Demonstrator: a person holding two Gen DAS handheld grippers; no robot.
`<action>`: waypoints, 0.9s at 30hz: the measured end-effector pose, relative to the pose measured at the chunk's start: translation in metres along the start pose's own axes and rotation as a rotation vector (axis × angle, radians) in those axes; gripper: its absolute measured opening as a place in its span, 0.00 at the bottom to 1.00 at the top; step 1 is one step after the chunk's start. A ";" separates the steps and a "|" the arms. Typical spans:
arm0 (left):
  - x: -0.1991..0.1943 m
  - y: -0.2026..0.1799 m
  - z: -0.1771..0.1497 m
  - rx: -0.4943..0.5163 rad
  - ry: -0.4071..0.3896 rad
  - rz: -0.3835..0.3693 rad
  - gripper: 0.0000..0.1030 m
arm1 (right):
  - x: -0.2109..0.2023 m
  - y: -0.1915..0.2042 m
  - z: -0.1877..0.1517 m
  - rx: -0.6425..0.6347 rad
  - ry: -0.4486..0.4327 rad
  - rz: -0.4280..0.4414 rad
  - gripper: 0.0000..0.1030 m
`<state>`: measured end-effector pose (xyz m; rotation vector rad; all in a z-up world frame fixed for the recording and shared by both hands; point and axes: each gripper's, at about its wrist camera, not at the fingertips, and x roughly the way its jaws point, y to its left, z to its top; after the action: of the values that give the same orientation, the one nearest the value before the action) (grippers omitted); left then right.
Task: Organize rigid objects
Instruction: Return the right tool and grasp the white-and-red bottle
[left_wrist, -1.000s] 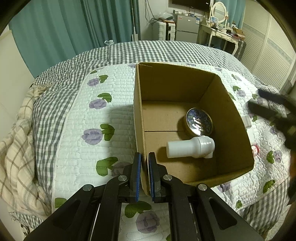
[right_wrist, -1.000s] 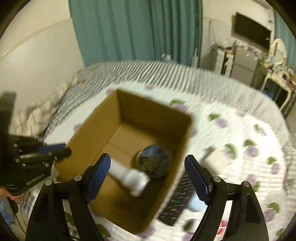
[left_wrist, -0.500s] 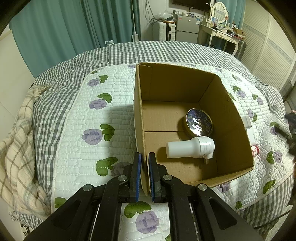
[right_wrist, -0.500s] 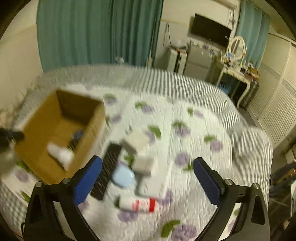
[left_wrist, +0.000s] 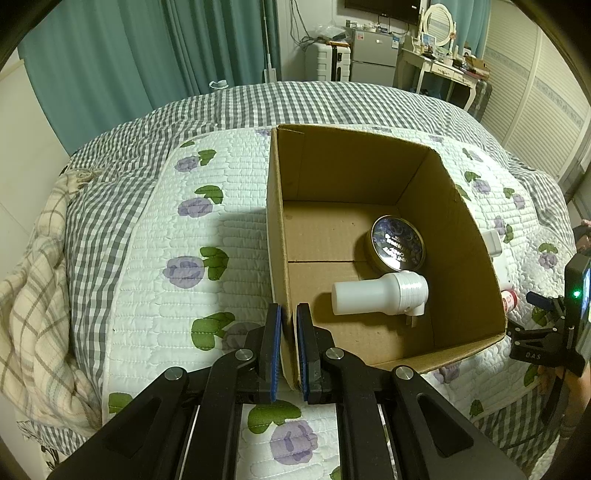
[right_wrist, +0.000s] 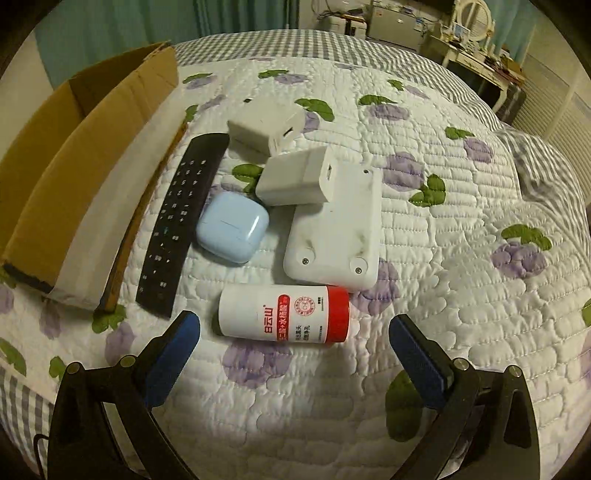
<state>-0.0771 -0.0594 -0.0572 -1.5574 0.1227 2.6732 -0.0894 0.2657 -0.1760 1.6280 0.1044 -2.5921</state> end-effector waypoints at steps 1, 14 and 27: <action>0.000 0.000 0.000 0.000 0.000 0.000 0.08 | 0.000 0.000 0.000 0.006 0.003 0.006 1.00; 0.000 0.000 0.000 -0.002 0.001 -0.001 0.08 | 0.018 0.003 0.003 -0.008 0.042 -0.009 0.84; 0.000 -0.001 0.000 -0.001 0.001 0.000 0.08 | 0.009 0.003 0.001 -0.020 -0.001 0.019 0.74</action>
<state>-0.0769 -0.0589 -0.0571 -1.5592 0.1222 2.6730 -0.0941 0.2626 -0.1831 1.6136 0.1149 -2.5692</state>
